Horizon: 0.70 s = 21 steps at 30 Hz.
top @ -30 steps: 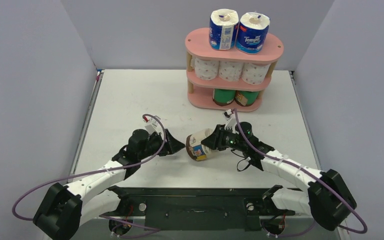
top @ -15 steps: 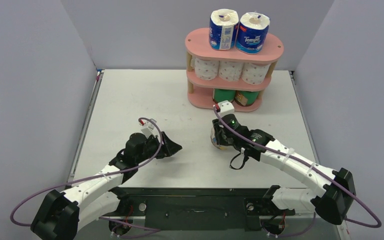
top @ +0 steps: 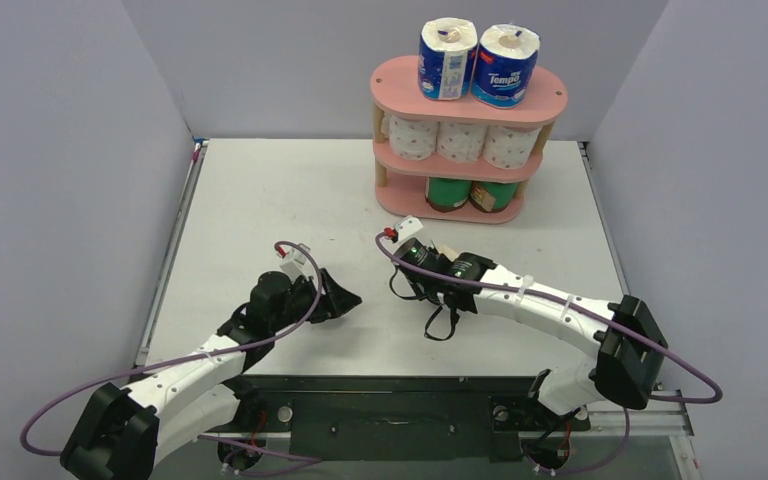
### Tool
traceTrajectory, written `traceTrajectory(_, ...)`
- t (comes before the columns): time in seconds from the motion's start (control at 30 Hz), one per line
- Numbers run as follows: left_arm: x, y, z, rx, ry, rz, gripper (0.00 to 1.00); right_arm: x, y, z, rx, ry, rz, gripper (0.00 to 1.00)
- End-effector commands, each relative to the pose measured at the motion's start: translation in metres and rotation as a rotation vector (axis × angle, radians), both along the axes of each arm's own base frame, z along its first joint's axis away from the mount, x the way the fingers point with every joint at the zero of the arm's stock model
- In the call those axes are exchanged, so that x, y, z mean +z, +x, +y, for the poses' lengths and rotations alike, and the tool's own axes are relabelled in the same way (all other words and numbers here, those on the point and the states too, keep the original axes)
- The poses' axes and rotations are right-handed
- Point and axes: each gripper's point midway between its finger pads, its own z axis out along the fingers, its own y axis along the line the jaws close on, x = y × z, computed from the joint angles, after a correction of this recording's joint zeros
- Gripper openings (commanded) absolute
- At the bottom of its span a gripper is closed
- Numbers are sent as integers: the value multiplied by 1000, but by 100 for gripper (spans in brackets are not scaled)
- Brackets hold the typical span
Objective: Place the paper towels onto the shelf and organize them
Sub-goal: Adjust the paper towel at the center of the board.
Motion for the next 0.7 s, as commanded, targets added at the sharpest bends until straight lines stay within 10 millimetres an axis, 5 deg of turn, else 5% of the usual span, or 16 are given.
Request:
traceTrajectory(0.0,12,2,-1,10,-49,-36,69,17,12,12,20,25,-53,21)
traceTrajectory(0.47,5,2,-1,9,-49,-19,69,-9,0,22,41,130,22,24)
traceTrajectory(0.67,4,1,-2,7,-49,-18,72,-2,-1,18,27,158,11,42)
